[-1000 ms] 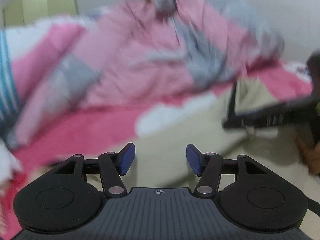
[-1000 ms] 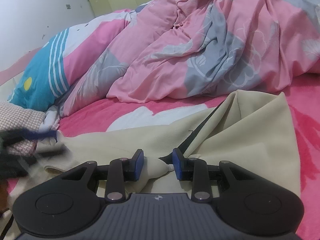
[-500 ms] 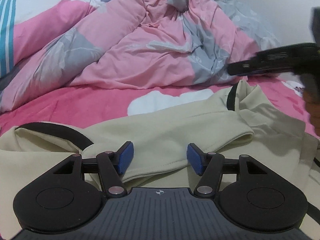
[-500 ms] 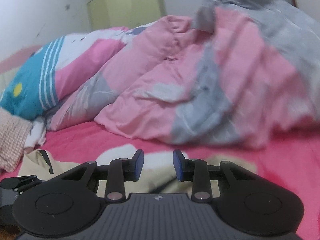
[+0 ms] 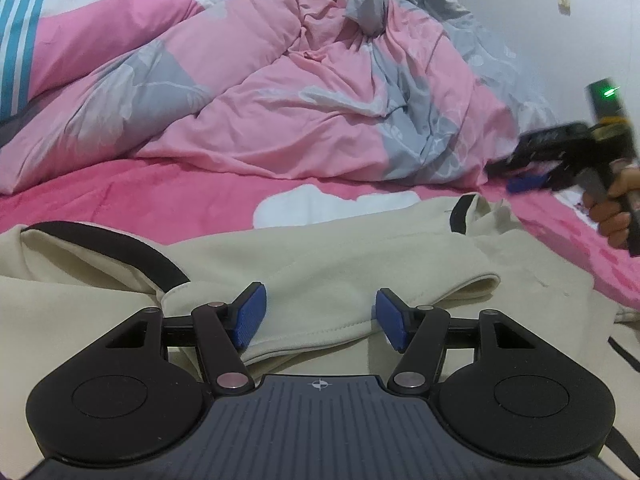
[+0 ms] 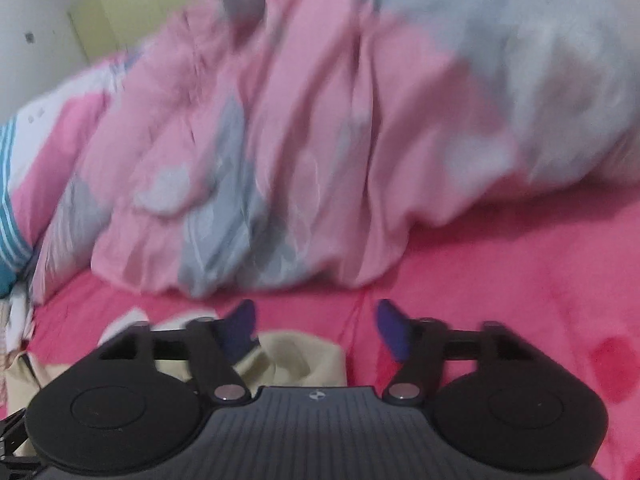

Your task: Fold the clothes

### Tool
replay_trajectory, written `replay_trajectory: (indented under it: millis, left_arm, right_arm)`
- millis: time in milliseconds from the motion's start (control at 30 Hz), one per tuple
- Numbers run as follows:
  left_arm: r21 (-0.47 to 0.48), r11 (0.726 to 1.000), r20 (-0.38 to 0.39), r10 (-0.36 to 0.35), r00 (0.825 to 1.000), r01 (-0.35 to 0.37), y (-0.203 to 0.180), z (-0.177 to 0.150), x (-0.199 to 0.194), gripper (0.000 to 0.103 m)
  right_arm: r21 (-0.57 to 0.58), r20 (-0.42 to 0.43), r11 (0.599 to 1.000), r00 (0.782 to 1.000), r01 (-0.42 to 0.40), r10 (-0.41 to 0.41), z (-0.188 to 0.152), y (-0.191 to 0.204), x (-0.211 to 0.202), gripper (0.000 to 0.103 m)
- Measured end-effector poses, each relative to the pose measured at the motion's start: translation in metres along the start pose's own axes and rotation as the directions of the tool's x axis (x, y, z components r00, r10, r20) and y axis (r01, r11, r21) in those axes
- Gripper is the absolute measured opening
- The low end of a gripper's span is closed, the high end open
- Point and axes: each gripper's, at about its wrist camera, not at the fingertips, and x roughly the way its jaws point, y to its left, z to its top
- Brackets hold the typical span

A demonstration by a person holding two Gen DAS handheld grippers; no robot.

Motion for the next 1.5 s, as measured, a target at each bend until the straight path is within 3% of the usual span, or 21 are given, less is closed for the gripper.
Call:
replay_trajectory:
  millis: [67, 133, 167, 200, 267, 300, 333, 467, 500, 567, 633, 733, 867, 1000, 1067, 1167, 1300, 1433, 1500]
  left_arm:
    - [-0.015, 1.000, 0.003, -0.013, 1.000, 0.013, 0.003, 0.000, -0.001, 0.061]
    - [-0.029, 0.999, 0.005, -0.024, 1.000, 0.024, 0.005, 0.000, -0.001, 0.062]
    - [-0.033, 0.999, 0.006, -0.028, 1.000, 0.028, 0.006, 0.000, -0.001, 0.062]
    - [-0.033, 0.999, 0.006, -0.027, 1.000, 0.028, 0.006, 0.000, -0.001, 0.062]
    - [-0.031, 0.999, 0.005, -0.026, 1.000, 0.026, 0.005, 0.000, -0.001, 0.062]
    - [-0.031, 0.999, 0.005, -0.026, 1.000, 0.026, 0.005, 0.000, -0.001, 0.062]
    - [-0.033, 0.999, 0.006, -0.026, 1.000, 0.026, 0.005, 0.000, -0.001, 0.062]
    - [-0.038, 0.999, 0.008, -0.029, 1.000, 0.029, 0.006, 0.000, -0.001, 0.062]
    - [-0.039, 0.999, 0.009, -0.029, 1.000, 0.030, 0.006, 0.000, -0.001, 0.062]
    - [-0.041, 0.999, 0.009, -0.029, 1.000, 0.030, 0.007, 0.000, -0.001, 0.062]
    - [-0.039, 0.999, 0.007, -0.027, 1.000, 0.027, 0.006, 0.000, 0.000, 0.062]
    - [-0.038, 0.999, 0.007, -0.026, 1.000, 0.026, 0.006, 0.001, 0.000, 0.062]
    - [-0.045, 0.999, 0.010, -0.029, 1.000, 0.029, 0.008, 0.001, -0.001, 0.062]
    - [-0.052, 0.998, 0.012, -0.034, 0.999, 0.035, 0.009, 0.001, -0.001, 0.062]
    - [-0.052, 0.998, 0.013, -0.034, 0.999, 0.035, 0.009, 0.000, -0.001, 0.062]
    - [-0.051, 0.998, 0.011, -0.033, 0.999, 0.034, 0.009, 0.001, -0.001, 0.062]
    - [-0.049, 0.998, 0.000, -0.034, 0.999, 0.034, 0.008, 0.002, -0.002, 0.062]
    - [-0.010, 1.000, -0.027, 0.008, 1.000, -0.008, 0.000, 0.002, 0.000, 0.062]
    - [0.039, 0.998, -0.049, 0.050, 0.998, -0.048, -0.009, 0.003, 0.001, 0.063]
  right_arm:
    - [-0.065, -0.102, 0.998, 0.995, -0.005, -0.002, 0.001, 0.003, 0.016, 0.072]
    - [-0.164, -0.146, 0.986, 0.988, 0.021, -0.045, -0.002, 0.015, 0.022, 0.072]
    - [-0.208, -0.153, 0.978, 0.987, 0.022, -0.055, -0.005, 0.021, 0.021, 0.066]
    - [-0.242, -0.155, 0.970, 0.987, 0.008, -0.046, -0.007, 0.027, 0.018, 0.058]
    - [-0.278, -0.114, 0.960, 0.991, 0.038, -0.072, -0.012, 0.037, 0.012, 0.021]
    - [-0.291, -0.085, 0.954, 0.991, 0.075, -0.104, -0.015, 0.041, 0.010, 0.014]
    - [-0.303, -0.051, 0.945, 0.988, 0.120, -0.142, -0.020, 0.044, 0.010, 0.013]
    - [-0.213, 0.063, 0.936, 0.960, 0.280, -0.273, -0.031, 0.040, 0.010, 0.021]
    - [-0.173, 0.085, 0.943, 0.959, 0.283, -0.272, -0.032, 0.037, 0.004, 0.022]
    - [-0.114, 0.152, 0.944, 0.944, 0.310, -0.292, -0.037, 0.039, -0.017, 0.034]
    - [-0.133, 0.217, 0.935, 0.930, 0.329, -0.296, -0.043, 0.057, -0.035, 0.034]
    - [-0.248, 0.212, 0.949, 0.967, 0.194, -0.142, -0.057, 0.103, -0.044, 0.033]
    - [-0.419, 0.138, 0.908, 0.990, 0.034, 0.027, -0.089, 0.159, -0.028, 0.034]
    - [-0.446, 0.076, 0.893, 0.997, 0.060, -0.029, -0.107, 0.162, 0.001, 0.044]
    - [-0.425, 0.073, 0.901, 0.995, 0.088, -0.063, -0.108, 0.162, 0.002, 0.045]
    - [-0.420, 0.103, 0.908, 0.994, 0.019, 0.026, -0.110, 0.168, -0.014, 0.044]
    - [-0.449, 0.106, 0.892, 0.994, 0.047, 0.001, -0.131, 0.170, 0.007, 0.047]
    - [-0.399, 0.131, 0.914, 0.991, 0.078, -0.028, -0.122, 0.187, -0.014, 0.047]
    - [-0.386, 0.168, 0.922, 0.985, 0.042, 0.025, -0.123, 0.191, -0.027, 0.047]
